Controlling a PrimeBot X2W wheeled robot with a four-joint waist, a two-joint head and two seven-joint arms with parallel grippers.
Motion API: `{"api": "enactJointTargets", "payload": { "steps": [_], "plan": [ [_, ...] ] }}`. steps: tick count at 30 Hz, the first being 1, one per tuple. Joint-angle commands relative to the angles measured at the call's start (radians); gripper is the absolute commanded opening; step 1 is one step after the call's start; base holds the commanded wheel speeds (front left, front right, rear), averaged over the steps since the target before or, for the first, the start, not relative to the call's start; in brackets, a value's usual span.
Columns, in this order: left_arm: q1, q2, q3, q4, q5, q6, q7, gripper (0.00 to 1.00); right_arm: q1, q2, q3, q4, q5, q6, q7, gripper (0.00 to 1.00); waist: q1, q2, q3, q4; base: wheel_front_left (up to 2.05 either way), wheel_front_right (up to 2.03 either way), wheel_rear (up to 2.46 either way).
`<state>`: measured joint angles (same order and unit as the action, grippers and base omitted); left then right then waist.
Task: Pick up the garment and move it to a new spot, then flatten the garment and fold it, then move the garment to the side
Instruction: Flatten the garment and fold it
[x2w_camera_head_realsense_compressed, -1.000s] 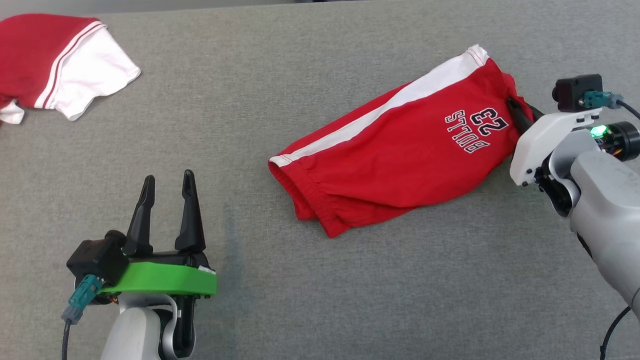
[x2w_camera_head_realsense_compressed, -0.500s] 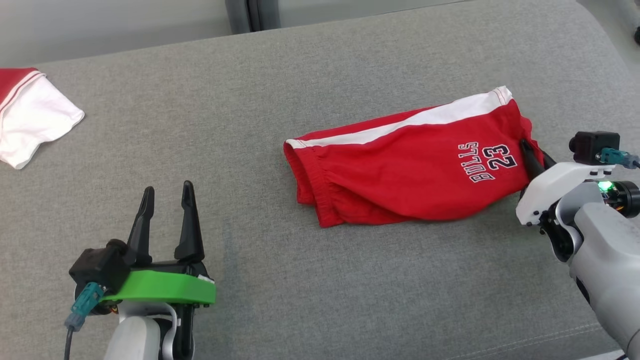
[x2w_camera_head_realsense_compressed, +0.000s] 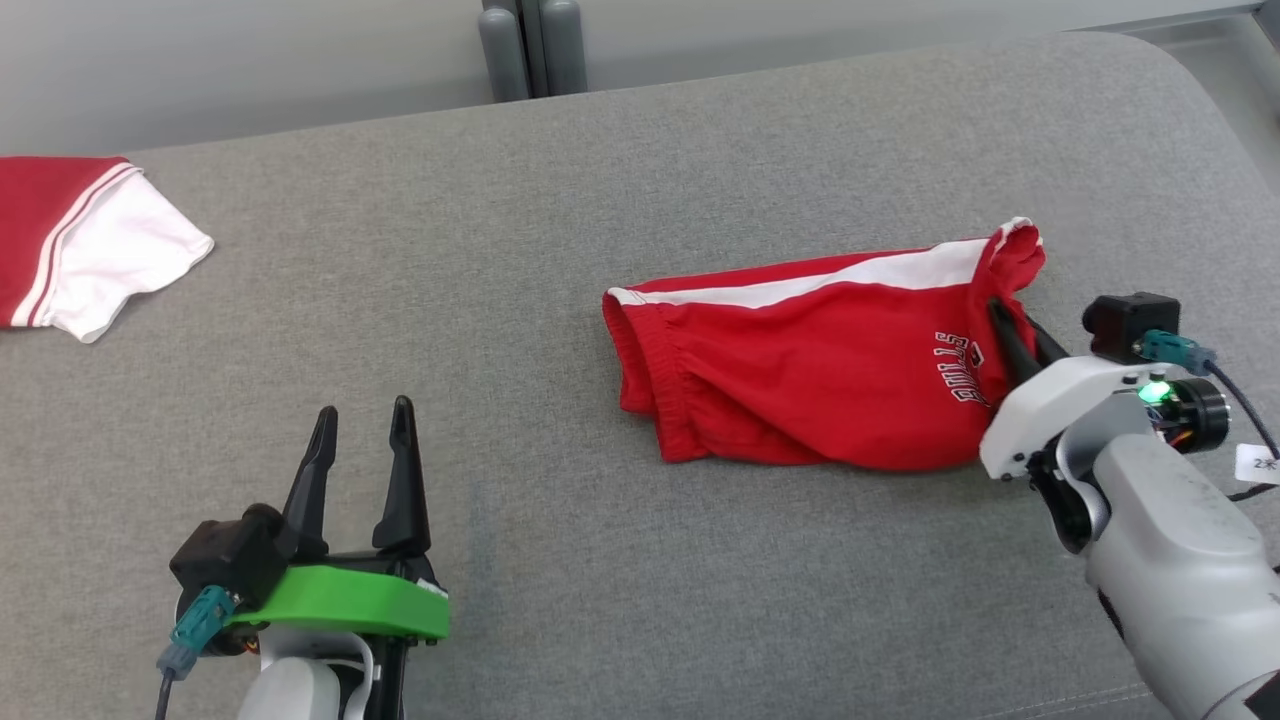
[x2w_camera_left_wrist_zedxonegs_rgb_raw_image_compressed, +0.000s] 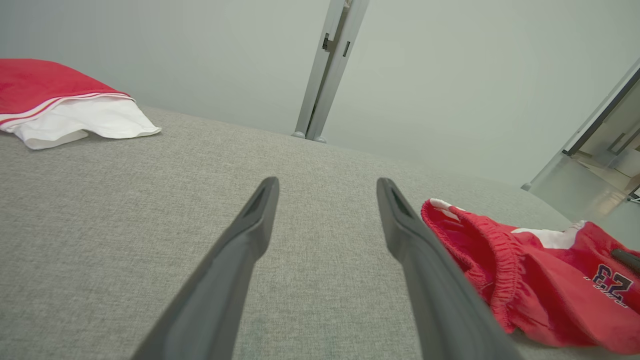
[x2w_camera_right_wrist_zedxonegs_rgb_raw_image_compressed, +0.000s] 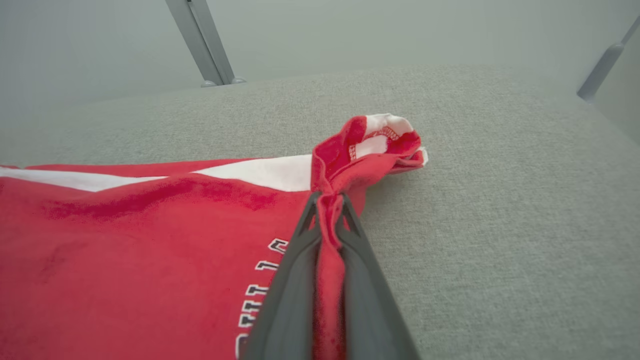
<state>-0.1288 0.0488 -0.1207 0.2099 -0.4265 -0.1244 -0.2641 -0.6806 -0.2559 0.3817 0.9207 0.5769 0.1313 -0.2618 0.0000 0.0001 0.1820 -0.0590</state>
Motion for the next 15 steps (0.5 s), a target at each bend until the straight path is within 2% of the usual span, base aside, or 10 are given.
{"api": "enactJointTargets", "payload": {
  "steps": [1,9,15],
  "plan": [
    [0.016,0.003,-0.001,0.001,-0.003,-0.001,0.000,1.00,0.001,0.017,0.003,-0.012,-0.019,-0.001,-0.004,0.00,0.0000,-0.0001,-0.016,0.017,0.00,0.00,0.00],
    [0.026,0.003,-0.008,-0.007,-0.014,0.009,-0.001,1.00,-0.046,0.147,0.087,-0.109,-0.075,-0.001,0.040,0.00,0.0000,-0.0001,-0.028,0.052,0.00,0.00,0.00],
    [0.013,0.003,-0.018,-0.010,-0.022,0.011,-0.001,1.00,-0.046,0.191,0.186,-0.160,-0.070,-0.001,0.090,0.00,0.0000,-0.0001,-0.021,0.083,0.00,0.00,0.00]
  ]
}}
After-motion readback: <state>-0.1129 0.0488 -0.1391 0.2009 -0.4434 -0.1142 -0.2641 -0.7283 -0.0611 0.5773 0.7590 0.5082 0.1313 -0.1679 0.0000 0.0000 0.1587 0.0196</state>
